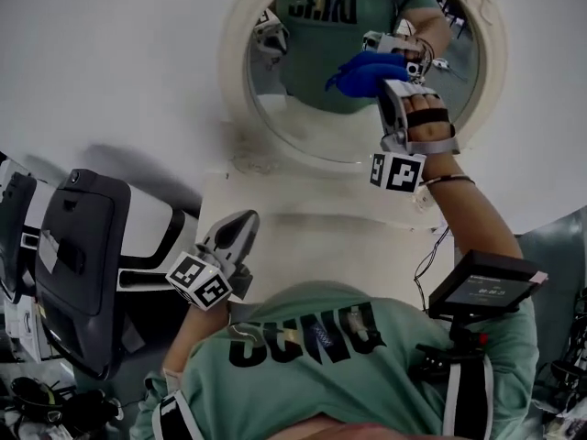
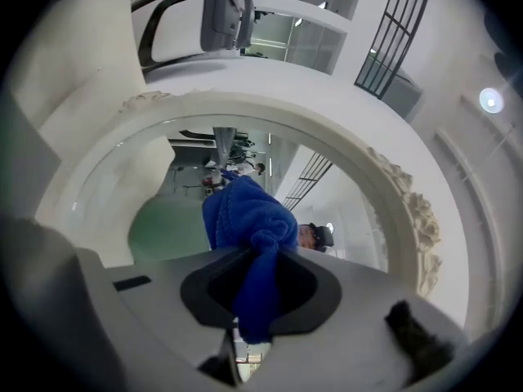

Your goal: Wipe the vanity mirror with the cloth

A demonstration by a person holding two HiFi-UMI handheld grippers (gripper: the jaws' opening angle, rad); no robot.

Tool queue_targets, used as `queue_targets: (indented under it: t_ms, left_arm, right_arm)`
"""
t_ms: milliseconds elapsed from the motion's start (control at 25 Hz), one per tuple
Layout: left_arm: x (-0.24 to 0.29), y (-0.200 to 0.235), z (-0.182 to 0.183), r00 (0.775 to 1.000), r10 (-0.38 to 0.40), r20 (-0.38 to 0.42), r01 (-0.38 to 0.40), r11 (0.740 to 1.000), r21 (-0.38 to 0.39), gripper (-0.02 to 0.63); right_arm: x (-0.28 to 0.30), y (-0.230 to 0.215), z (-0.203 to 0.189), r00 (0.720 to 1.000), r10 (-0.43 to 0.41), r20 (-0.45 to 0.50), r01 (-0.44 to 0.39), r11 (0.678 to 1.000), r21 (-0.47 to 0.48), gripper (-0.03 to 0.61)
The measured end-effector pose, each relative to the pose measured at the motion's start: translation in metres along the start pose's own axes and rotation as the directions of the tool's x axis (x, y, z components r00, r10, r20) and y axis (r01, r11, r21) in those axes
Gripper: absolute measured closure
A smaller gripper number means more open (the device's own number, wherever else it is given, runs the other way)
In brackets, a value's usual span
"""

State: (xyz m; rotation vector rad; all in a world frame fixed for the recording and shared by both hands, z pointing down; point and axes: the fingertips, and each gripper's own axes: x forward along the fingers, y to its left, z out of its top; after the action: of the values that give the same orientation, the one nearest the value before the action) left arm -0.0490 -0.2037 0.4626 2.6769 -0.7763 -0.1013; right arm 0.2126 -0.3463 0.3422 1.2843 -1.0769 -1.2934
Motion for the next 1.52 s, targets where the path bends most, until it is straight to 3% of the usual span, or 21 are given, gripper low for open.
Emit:
queue_targets:
  t_ms: [240, 440, 640, 840, 960, 1040, 1160, 1240, 1360, 1520]
  left_arm:
    - [0.008, 0.011, -0.041, 0.994, 0.023, -0.103, -0.029, 0.998, -0.057, 0.604]
    - [0.000, 0.013, -0.059, 0.985, 0.062, -0.158, -0.076, 0.993, -0.087, 0.604]
    - [-0.008, 0.019, -0.078, 0.979, 0.080, -0.188, -0.103, 0.988, -0.112, 0.604]
    - [-0.007, 0.002, -0.066, 0.985, 0.051, -0.163, -0.066, 0.994, -0.089, 0.604]
    - [-0.011, -0.004, -0.042, 0.993, 0.040, -0.112, -0.046, 0.998, -0.051, 0.604]
    - [-0.009, -0.004, -0.024, 0.997, 0.030, -0.066, -0.032, 0.999, -0.019, 0.604]
    - [0.002, -0.013, 0.012, 1.000, -0.010, 0.024, 0.009, 0.999, 0.038, 0.604]
    - [-0.002, -0.025, 0.030, 0.998, -0.025, 0.058, 0.021, 0.998, 0.059, 0.604]
    - [-0.002, -0.032, 0.044, 0.995, -0.036, 0.090, 0.028, 0.996, 0.089, 0.604]
    - [-0.003, -0.035, 0.052, 0.991, -0.046, 0.127, 0.030, 0.992, 0.122, 0.604]
  right_arm:
    - [-0.030, 0.173, 0.012, 0.975, 0.219, 0.046, -0.219, 0.976, 0.006, 0.523]
    - [-0.065, 0.302, 0.002, 0.897, 0.443, 0.009, -0.442, 0.896, -0.029, 0.522]
    - [-0.060, 0.302, -0.003, 0.899, 0.438, 0.006, -0.438, 0.898, 0.035, 0.525]
    - [-0.069, 0.310, 0.004, 0.842, 0.539, 0.014, -0.539, 0.841, 0.037, 0.523]
    - [-0.070, 0.272, 0.012, 0.849, 0.527, 0.040, -0.528, 0.848, 0.041, 0.522]
    - [-0.057, 0.220, 0.011, 0.892, 0.450, 0.045, -0.452, 0.891, 0.045, 0.522]
    - [-0.033, 0.082, -0.001, 0.969, 0.241, 0.054, -0.245, 0.966, 0.081, 0.522]
    - [-0.035, -0.012, -0.003, 0.992, 0.110, 0.064, -0.116, 0.986, 0.117, 0.522]
    - [-0.030, -0.114, -0.011, 0.998, -0.038, 0.047, 0.031, 0.989, 0.144, 0.522]
    - [-0.014, -0.190, -0.030, 0.987, -0.161, -0.021, 0.162, 0.982, 0.095, 0.522]
